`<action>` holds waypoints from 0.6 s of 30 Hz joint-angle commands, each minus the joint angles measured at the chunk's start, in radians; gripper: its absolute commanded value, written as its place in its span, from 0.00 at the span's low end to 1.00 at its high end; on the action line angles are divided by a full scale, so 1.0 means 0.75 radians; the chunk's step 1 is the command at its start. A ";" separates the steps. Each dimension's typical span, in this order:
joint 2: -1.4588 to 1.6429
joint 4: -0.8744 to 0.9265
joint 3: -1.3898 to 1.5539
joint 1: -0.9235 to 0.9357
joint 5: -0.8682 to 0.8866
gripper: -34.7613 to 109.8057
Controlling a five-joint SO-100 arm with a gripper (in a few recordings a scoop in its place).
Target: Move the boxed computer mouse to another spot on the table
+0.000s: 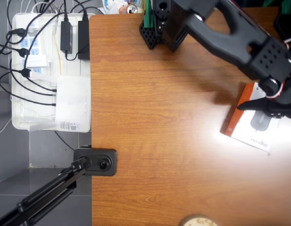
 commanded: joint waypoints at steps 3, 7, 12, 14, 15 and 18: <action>-0.233 0.157 -0.352 0.004 -0.086 0.97; -0.401 0.321 -0.567 0.006 -0.072 0.97; -0.509 0.430 -0.669 0.008 -0.053 0.97; -0.534 0.425 -0.669 0.002 -0.053 0.97; -0.548 0.421 -0.669 -0.002 -0.055 0.97; -0.593 0.368 -0.638 -0.006 -0.072 0.97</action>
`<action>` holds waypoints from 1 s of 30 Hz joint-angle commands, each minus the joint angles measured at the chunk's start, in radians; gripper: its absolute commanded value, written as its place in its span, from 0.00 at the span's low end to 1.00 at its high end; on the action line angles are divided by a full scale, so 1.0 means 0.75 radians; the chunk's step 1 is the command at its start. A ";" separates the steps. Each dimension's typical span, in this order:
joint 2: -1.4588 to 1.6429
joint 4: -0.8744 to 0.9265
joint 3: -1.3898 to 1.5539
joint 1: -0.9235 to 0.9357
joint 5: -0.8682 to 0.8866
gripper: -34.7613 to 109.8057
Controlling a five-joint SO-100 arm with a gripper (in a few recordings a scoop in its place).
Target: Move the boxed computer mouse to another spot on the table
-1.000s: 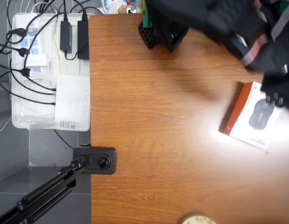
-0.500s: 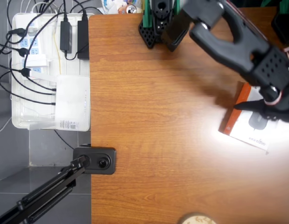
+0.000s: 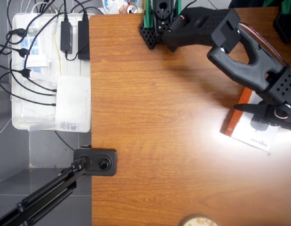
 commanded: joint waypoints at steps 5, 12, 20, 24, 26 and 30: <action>0.004 -0.200 0.033 0.010 -0.014 0.95; 0.047 -0.018 0.045 0.037 0.057 0.63; 0.160 0.131 0.039 0.057 0.039 0.24; 0.231 0.235 -0.143 0.141 0.041 0.24; 0.315 0.252 -0.186 0.211 0.041 0.24; 0.569 0.268 -0.084 0.403 0.035 0.24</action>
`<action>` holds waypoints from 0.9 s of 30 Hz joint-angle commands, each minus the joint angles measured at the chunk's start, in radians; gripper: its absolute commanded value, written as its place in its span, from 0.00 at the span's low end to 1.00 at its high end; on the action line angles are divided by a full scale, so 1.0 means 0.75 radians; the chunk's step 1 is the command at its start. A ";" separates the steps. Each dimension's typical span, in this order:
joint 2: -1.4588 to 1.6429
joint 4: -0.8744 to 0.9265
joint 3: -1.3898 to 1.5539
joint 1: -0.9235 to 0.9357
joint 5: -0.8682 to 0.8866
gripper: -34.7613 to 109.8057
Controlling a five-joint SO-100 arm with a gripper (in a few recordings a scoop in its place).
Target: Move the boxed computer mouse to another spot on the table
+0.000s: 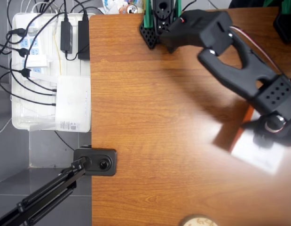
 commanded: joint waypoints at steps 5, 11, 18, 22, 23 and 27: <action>0.702 -0.063 0.395 0.503 -0.055 0.24; 1.082 -0.053 0.691 1.092 -0.076 0.24; 1.107 -0.080 0.906 1.471 -0.047 0.24; 1.047 -0.096 1.008 1.509 -0.047 0.24; 1.029 -0.110 1.029 1.511 -0.047 0.24; 0.953 -0.143 1.055 1.491 -0.057 0.24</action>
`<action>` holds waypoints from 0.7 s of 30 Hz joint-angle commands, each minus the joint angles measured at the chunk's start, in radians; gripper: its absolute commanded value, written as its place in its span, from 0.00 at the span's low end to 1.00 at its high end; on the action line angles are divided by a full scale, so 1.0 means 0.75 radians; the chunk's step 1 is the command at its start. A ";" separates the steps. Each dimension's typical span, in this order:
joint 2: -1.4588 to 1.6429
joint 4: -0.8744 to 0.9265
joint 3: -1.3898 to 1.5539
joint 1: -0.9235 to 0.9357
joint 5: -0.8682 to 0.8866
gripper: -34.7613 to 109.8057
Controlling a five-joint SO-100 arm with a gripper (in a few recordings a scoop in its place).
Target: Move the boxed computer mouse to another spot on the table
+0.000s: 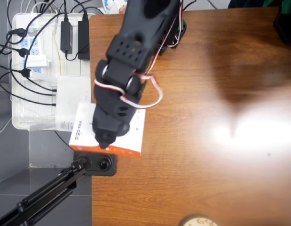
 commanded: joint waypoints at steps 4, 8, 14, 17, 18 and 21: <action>-0.086 -0.025 0.018 -0.047 -0.020 0.24; -0.147 -0.072 0.090 -0.110 -0.027 0.24; -0.209 -0.160 0.141 -0.145 -0.031 0.24; -0.207 -0.196 0.141 -0.145 -0.063 0.35; -0.205 -0.237 0.141 -0.145 -0.096 0.51; -0.252 -0.315 0.088 -0.160 -0.137 0.96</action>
